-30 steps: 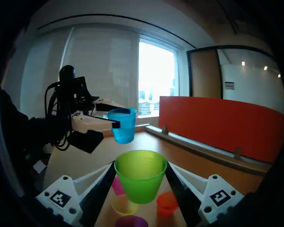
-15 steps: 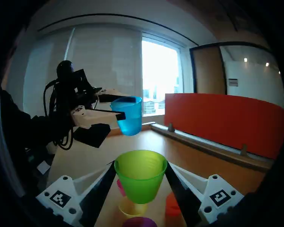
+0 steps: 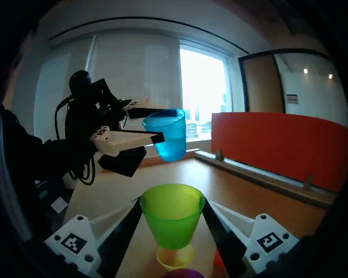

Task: Pour water

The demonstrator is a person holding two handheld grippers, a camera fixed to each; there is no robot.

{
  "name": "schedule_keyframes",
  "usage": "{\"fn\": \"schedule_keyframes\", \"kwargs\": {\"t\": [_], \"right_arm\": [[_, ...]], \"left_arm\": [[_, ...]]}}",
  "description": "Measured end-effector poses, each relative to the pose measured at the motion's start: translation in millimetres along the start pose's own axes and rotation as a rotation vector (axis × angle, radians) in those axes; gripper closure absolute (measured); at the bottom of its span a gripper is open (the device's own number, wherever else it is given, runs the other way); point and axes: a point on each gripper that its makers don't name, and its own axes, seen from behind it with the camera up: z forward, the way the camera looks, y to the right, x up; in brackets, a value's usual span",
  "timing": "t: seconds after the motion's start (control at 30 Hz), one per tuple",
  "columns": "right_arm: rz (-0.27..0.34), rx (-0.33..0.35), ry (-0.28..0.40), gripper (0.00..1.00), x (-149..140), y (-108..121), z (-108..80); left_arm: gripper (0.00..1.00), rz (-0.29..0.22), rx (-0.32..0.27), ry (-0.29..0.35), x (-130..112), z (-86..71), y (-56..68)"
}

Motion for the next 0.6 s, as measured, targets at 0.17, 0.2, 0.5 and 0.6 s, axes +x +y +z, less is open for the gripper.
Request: {"fn": "schedule_keyframes", "kwargs": {"t": [0.17, 0.2, 0.5, 0.6], "right_arm": [[-0.001, 0.022, -0.003, 0.08, -2.2, -7.3, 2.9], [-0.001, 0.026, -0.005, 0.08, -2.9, -8.6, 3.5], [-0.001, 0.058, -0.011, 0.08, -7.5, -17.8, 9.5], [0.0, 0.067, -0.012, 0.08, -7.7, -20.4, 11.7]], "left_arm": [[0.12, 0.034, -0.007, 0.004, 4.0, 0.3, 1.0], [0.12, 0.041, -0.009, 0.005, 4.8, 0.2, 1.2], [0.12, 0.097, -0.013, 0.008, 9.9, -1.5, 2.3], [0.12, 0.114, -0.011, 0.008, 10.7, -1.3, 2.5]]}}
